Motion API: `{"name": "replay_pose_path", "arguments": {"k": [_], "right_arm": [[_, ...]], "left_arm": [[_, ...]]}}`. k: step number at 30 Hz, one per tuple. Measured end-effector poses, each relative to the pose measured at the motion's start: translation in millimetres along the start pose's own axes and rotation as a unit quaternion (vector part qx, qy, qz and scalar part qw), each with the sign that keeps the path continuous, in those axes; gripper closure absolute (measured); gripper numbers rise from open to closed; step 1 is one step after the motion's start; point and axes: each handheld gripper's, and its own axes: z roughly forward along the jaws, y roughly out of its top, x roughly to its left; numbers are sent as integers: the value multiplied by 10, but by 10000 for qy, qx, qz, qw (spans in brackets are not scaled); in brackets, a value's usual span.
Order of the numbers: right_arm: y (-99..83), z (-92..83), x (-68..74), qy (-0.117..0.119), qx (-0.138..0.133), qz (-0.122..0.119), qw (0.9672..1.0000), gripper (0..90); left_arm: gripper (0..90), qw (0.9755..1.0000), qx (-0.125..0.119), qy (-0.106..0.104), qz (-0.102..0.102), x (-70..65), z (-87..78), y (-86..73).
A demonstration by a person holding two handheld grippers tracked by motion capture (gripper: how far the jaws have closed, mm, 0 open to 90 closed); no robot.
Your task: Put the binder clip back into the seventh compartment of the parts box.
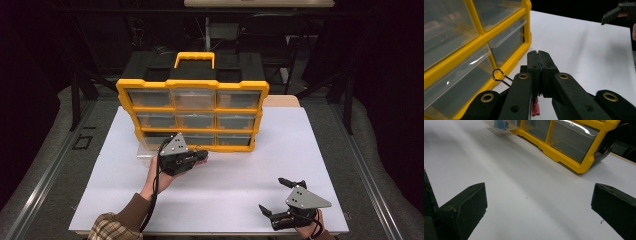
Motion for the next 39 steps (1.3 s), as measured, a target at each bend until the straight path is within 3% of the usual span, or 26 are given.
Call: {"name": "replay_pose_path", "arguments": {"k": [21, 39], "right_arm": [[-6, 6, -6, -18, 55, 22, 10000, 0], [-7, 3, -6, -38, 71, 22, 10000, 0]], "left_arm": [[880, 9988, -358, 339, -20, 128, -257, 77], [880, 9960, -570, 687, -98, 250, -489, 106]]}}
